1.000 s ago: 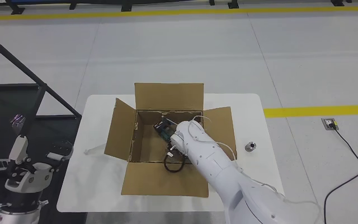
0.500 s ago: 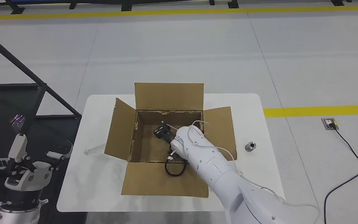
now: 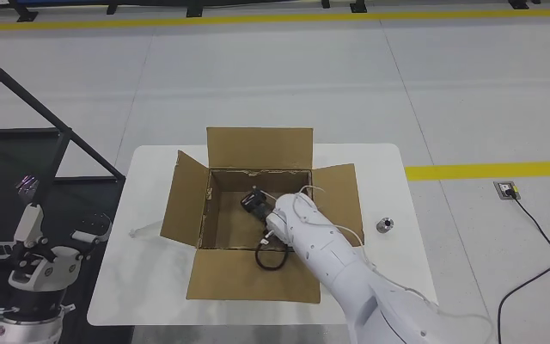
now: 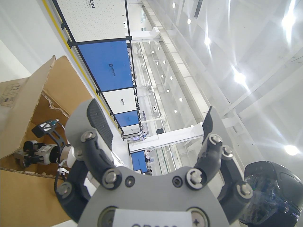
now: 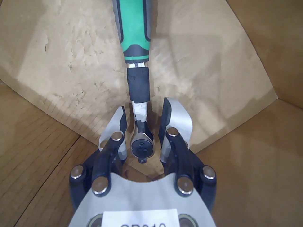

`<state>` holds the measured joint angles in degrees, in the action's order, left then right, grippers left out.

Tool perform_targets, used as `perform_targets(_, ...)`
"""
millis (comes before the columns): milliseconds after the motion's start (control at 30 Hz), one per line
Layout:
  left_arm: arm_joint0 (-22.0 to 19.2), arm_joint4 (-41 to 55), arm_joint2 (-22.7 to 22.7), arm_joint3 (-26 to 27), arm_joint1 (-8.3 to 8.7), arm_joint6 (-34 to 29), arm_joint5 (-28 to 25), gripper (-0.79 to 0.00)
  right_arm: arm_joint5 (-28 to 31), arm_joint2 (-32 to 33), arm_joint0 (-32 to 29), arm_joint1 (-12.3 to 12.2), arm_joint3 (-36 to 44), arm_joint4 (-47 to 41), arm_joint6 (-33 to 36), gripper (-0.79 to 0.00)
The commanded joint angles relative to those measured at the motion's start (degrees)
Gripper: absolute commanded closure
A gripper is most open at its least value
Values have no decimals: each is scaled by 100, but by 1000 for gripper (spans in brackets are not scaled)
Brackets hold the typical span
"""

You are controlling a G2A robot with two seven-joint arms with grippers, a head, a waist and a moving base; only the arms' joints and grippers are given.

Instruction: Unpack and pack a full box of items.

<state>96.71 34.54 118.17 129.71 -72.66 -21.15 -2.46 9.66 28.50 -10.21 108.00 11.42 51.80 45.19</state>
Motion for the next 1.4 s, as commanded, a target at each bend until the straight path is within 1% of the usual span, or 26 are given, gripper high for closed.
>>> perform_targets(0, -2, 13, 9, -15, 1, 4, -7, -785, 11, 9, -19, -1, 2, 11, 39, -329)
perform_targets(33, -1, 22, 14, -19, 1, 7, -9, -785, 18, 11, -26, -2, 0, 23, 54, -289)
perform_targets(67, 0, 23, 21, -22, 1, 4, -21, -785, 9, 16, -34, -3, -6, 30, 58, -203)
perform_targets(100, 5, 33, 28, -29, 1, 6, -28, -785, 6, 22, -37, -5, -8, 35, 58, -139)
perform_targets(133, 12, 42, 35, -30, 0, 5, -33, -785, -15, 33, -38, -7, -20, 34, 60, -28)
perform_targets(167, 20, 54, 43, -33, 0, 9, -39, -785, -29, 39, -39, -7, -22, 38, 68, 0)
perform_targets(433, 93, 92, 75, -27, -6, 4, -100, -785, -93, 114, 60, -26, 6, 63, 38, 0)
perform_targets(533, 107, 99, 90, -15, -7, 2, -115, -785, 16, 204, 163, -51, 73, -37, -36, 0)
perform_targets(633, 112, 115, 93, -12, -7, -8, -125, -785, 442, 336, 302, -104, 161, -225, -29, 0)
perform_targets(733, 108, 106, 90, 1, -6, -19, -117, -785, 1067, 482, 444, -182, 243, -446, 173, 0)
perform_targets(800, 95, 100, 76, 10, -3, -30, -110, -785, 1460, 604, 534, -256, 253, -624, 282, 0)
perform_targets(867, 78, 79, 55, 27, -1, -42, -98, -785, 1735, 701, 585, -333, 271, -742, 363, 0)
perform_targets(1000, 46, 44, 13, 45, 4, -52, -81, -785, 2042, 856, 596, -490, 418, -870, 399, 0)
perform_targets(1100, 23, 16, -13, 55, 9, -56, -52, -785, 2243, 961, 552, -628, 690, -895, 407, 0)
perform_targets(1167, 7, -5, -31, 64, 12, -56, -39, -785, 2400, 1040, 493, -738, 976, -902, 479, 0)
perform_targets(1233, -14, -19, -54, 74, 15, -63, -29, -785, 2492, 1146, 427, -870, 1336, -911, 701, 0)
perform_targets(1300, -35, -32, -76, 85, 18, -65, -17, -785, 2463, 1287, 294, -1029, 1829, -904, 955, 0)
perform_targets(1367, -59, -36, -89, 89, 21, -60, -14, -785, 2278, 1491, 84, -1226, 2512, -828, 1229, 0)
